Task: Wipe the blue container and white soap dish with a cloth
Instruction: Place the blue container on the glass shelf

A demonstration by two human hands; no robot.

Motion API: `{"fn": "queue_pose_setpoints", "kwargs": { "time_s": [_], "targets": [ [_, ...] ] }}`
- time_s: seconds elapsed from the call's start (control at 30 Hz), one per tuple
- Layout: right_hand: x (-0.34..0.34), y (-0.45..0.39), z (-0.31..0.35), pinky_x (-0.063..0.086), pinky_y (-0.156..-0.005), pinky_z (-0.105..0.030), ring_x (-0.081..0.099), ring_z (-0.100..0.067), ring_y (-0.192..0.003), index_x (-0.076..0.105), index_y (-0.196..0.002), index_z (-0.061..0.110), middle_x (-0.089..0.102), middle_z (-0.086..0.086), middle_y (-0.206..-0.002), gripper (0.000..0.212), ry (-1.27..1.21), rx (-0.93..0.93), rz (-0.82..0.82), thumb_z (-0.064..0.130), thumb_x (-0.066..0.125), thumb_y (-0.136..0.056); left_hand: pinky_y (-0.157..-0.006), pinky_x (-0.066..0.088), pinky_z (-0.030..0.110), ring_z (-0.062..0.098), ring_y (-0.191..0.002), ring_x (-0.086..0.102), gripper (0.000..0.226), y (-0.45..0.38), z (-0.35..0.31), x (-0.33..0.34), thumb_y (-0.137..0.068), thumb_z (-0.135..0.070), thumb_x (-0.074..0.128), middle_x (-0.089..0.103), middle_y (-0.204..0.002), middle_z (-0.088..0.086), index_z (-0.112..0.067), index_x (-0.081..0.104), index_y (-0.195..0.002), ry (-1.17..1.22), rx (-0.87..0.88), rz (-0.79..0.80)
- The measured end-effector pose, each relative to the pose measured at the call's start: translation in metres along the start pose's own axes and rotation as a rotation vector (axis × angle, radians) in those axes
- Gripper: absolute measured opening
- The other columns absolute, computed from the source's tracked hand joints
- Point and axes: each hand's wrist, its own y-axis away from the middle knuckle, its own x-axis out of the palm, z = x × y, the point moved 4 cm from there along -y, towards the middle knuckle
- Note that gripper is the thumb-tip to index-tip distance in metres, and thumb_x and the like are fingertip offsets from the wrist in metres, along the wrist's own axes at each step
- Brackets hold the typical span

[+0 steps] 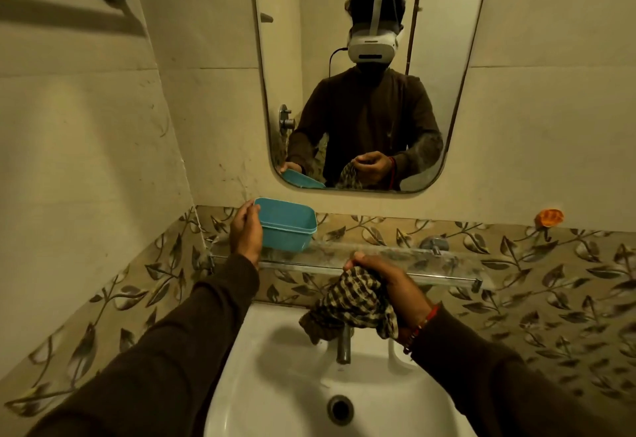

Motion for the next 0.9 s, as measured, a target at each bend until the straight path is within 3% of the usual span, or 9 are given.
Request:
{"fn": "queue_pose_setpoints", "kwargs": {
  "time_s": [0.1, 0.2, 0.33, 0.43, 0.57, 0.67, 0.77, 0.83, 0.9],
  "targets": [
    [-0.001, 0.003, -0.003, 0.050, -0.074, -0.034, 0.061, -0.024, -0.075, 0.068, -0.089, 0.006, 0.063, -0.010, -0.078, 0.031, 0.002, 0.002, 0.021, 0.035, 0.062, -0.082, -0.080, 0.048, 0.039, 0.031, -0.099, 0.060, 0.031, -0.014, 0.008, 0.005, -0.101, -0.028, 0.047, 0.064, -0.113, 0.017, -0.010, 0.065, -0.119, -0.030, -0.023, 0.019],
    [-0.004, 0.006, -0.004, 0.048, -0.078, -0.037, 0.060, -0.026, -0.079, 0.068, -0.092, 0.005, 0.063, -0.011, -0.080, 0.033, 0.015, -0.003, 0.001, 0.035, 0.062, -0.080, -0.078, 0.046, 0.039, 0.032, -0.096, 0.061, 0.021, -0.025, 0.017, 0.003, -0.098, -0.026, 0.048, 0.065, -0.102, 0.018, -0.011, 0.064, -0.099, -0.048, -0.077, 0.024],
    [-0.011, 0.005, -0.002, 0.048, -0.087, -0.041, 0.061, -0.029, -0.091, 0.068, -0.100, 0.002, 0.066, -0.013, -0.090, 0.033, 0.007, -0.057, -0.048, 0.028, 0.061, -0.081, -0.092, 0.053, 0.052, 0.039, -0.106, 0.064, 0.021, -0.031, 0.031, 0.000, -0.097, -0.026, 0.047, 0.068, -0.112, 0.025, -0.014, 0.064, -0.095, -0.106, -0.109, 0.040],
    [-0.012, 0.007, -0.001, 0.044, -0.096, -0.047, 0.058, -0.035, -0.103, 0.067, -0.108, 0.004, 0.062, -0.018, -0.103, 0.032, 0.060, -0.070, -0.041, 0.016, 0.063, -0.078, -0.100, 0.050, 0.054, 0.039, -0.112, 0.062, 0.024, -0.034, 0.035, 0.001, -0.099, -0.019, 0.044, 0.066, -0.123, 0.025, -0.011, 0.066, -0.104, -0.128, -0.120, 0.039],
    [-0.013, 0.010, -0.003, 0.046, -0.096, -0.052, 0.056, -0.038, -0.108, 0.056, -0.125, 0.008, 0.057, -0.021, -0.117, 0.058, -0.016, -0.050, 0.030, -0.019, 0.046, -0.075, -0.107, 0.046, 0.052, 0.037, -0.121, 0.058, 0.034, -0.038, 0.035, 0.001, -0.102, -0.017, 0.045, 0.061, -0.135, 0.022, -0.006, 0.059, -0.130, -0.179, -0.112, 0.024],
    [-0.015, 0.014, -0.002, 0.044, -0.100, -0.056, 0.055, -0.036, -0.117, 0.048, -0.134, 0.011, 0.056, -0.013, -0.126, 0.072, 0.133, -0.141, 0.035, -0.031, 0.047, -0.075, -0.114, 0.037, 0.049, 0.038, -0.134, 0.046, 0.044, -0.024, 0.019, -0.003, -0.099, -0.015, 0.051, 0.050, -0.147, 0.021, -0.008, 0.051, -0.142, -0.380, 0.097, -0.061],
    [-0.023, 0.021, 0.004, 0.049, -0.098, -0.047, 0.058, -0.026, -0.117, 0.050, -0.131, 0.012, 0.061, -0.005, -0.122, 0.063, 0.454, -0.270, 0.001, -0.019, 0.062, -0.077, -0.106, 0.034, 0.045, 0.035, -0.127, 0.042, 0.038, 0.023, -0.003, 0.004, -0.093, -0.014, 0.059, 0.052, -0.137, 0.021, -0.012, 0.059, -0.131, -0.506, 0.576, -0.193],
    [-0.032, 0.024, 0.005, 0.052, -0.095, -0.039, 0.062, -0.021, -0.111, 0.059, -0.120, 0.014, 0.066, -0.007, -0.116, 0.049, 0.551, -0.341, -0.051, -0.012, 0.065, -0.079, -0.092, 0.040, 0.040, 0.026, -0.106, 0.052, 0.023, 0.065, 0.006, 0.017, -0.094, -0.020, 0.053, 0.060, -0.114, 0.008, -0.016, 0.063, -0.114, -0.451, 0.765, -0.039],
    [-0.044, 0.027, 0.003, 0.054, -0.091, -0.035, 0.064, -0.023, -0.106, 0.065, -0.110, 0.016, 0.069, -0.008, -0.110, 0.040, 0.554, -0.393, -0.106, -0.010, 0.064, -0.080, -0.072, 0.049, 0.037, 0.016, -0.080, 0.057, 0.016, 0.111, 0.034, 0.033, -0.095, -0.022, 0.045, 0.060, -0.088, -0.001, -0.023, 0.060, -0.099, -0.274, 0.611, 0.311]
  ]
}}
